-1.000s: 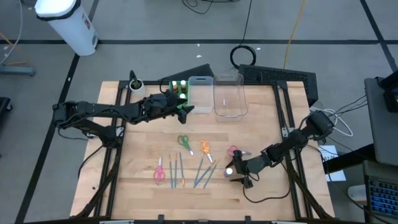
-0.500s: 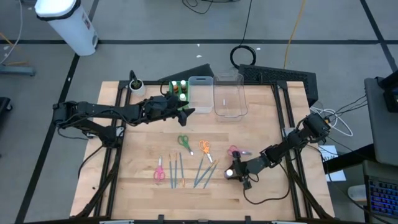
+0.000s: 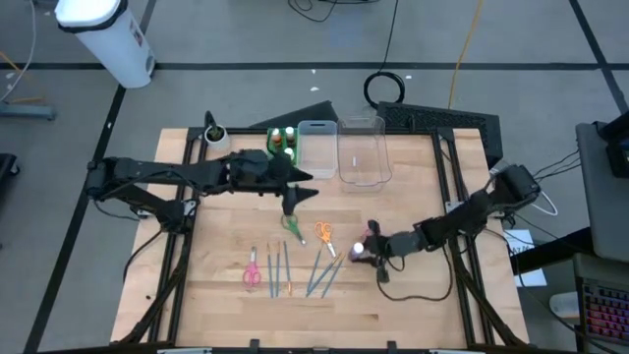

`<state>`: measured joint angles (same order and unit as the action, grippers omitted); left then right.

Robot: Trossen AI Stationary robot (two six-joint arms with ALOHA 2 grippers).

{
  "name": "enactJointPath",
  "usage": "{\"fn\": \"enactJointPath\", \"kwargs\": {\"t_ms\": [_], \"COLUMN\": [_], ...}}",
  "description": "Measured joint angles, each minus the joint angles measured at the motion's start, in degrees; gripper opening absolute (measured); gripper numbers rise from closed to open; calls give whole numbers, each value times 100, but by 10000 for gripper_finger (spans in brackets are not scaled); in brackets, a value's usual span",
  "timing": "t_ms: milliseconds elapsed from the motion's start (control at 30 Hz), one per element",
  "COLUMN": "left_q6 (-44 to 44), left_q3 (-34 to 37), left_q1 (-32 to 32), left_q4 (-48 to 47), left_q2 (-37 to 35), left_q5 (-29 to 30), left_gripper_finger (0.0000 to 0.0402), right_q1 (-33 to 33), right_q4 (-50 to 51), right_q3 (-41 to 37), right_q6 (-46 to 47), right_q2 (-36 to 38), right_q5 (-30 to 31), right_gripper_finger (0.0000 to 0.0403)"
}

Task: Pick & Place Paint Supplies
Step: Put the purple paint bottle into the green bin

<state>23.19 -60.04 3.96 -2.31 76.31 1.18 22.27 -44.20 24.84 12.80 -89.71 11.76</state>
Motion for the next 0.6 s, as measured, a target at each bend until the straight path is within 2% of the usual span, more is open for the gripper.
{"fn": "enactJointPath", "kwargs": {"t_ms": [100,167,367,600], "left_q6": [-483,-583,-561,-577], "left_q3": [-740,-1107,-1727,-1970], "left_q1": [-314,-455,-537,-563], "left_q4": [-1053,-1378,-1451,-1123], "left_q2": [368,668,1504,2295], "left_q5": [422,481,207,130], "left_gripper_finger": [283,283,283,283], "right_q1": [-394,-626,-1133,-1218], "right_q4": [77,127,150,460], "right_q3": [20,28,188,190], "right_q6": [20,83,304,306], "right_q2": [113,112,74,73], "right_q5": [-223,-293,-300,-296], "right_gripper_finger": [94,94,94,94]}}
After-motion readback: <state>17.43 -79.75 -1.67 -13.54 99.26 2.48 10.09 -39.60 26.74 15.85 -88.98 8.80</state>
